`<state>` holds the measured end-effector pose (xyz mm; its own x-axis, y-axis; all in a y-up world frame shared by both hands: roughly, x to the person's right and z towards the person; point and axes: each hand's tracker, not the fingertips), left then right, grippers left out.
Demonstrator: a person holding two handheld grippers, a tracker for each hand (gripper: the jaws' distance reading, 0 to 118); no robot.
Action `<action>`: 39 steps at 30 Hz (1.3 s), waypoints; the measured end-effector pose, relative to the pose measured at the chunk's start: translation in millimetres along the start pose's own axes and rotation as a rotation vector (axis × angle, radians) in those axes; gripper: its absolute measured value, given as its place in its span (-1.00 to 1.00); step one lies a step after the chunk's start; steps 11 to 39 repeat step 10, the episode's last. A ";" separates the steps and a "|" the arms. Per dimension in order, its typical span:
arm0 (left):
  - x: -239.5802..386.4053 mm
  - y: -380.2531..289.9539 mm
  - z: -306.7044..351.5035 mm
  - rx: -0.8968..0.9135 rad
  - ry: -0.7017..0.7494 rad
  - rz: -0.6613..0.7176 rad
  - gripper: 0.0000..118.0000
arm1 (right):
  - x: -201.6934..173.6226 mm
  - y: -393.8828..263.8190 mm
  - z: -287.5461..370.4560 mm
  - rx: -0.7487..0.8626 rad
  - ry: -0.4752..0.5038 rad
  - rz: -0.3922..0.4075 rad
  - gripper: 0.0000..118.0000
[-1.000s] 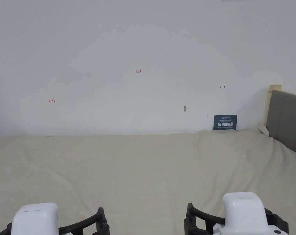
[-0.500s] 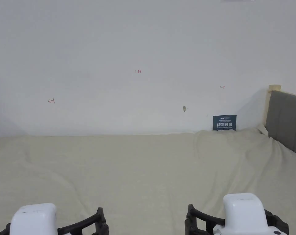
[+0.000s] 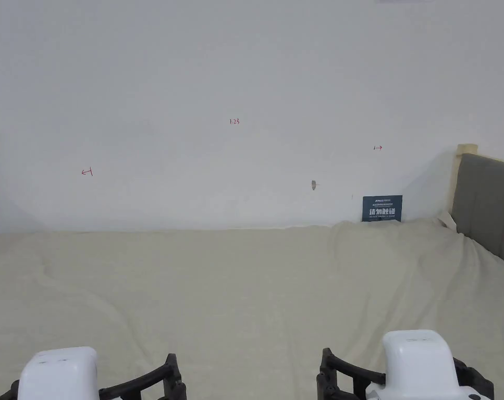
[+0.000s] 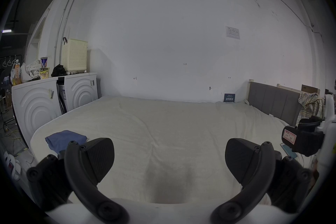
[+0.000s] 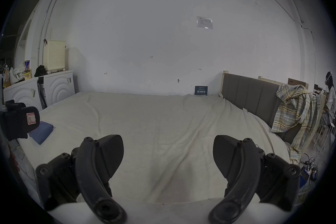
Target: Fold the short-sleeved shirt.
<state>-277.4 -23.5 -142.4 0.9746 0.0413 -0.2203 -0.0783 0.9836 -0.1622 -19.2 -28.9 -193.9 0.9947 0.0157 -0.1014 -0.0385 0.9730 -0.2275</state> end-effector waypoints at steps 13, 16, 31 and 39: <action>0.5 0.1 0.3 -0.001 0.000 -0.003 1.00 | -0.1 -1.1 -0.4 -0.001 0.002 0.002 0.74; 0.5 0.1 0.3 -0.001 0.000 -0.003 1.00 | -0.1 -1.1 -0.4 -0.001 0.002 0.002 0.74; 0.5 0.1 0.3 -0.001 0.000 -0.003 1.00 | -0.1 -1.1 -0.4 -0.001 0.002 0.002 0.74; 0.5 0.1 0.3 -0.001 0.000 -0.003 1.00 | -0.1 -1.1 -0.4 -0.001 0.002 0.002 0.74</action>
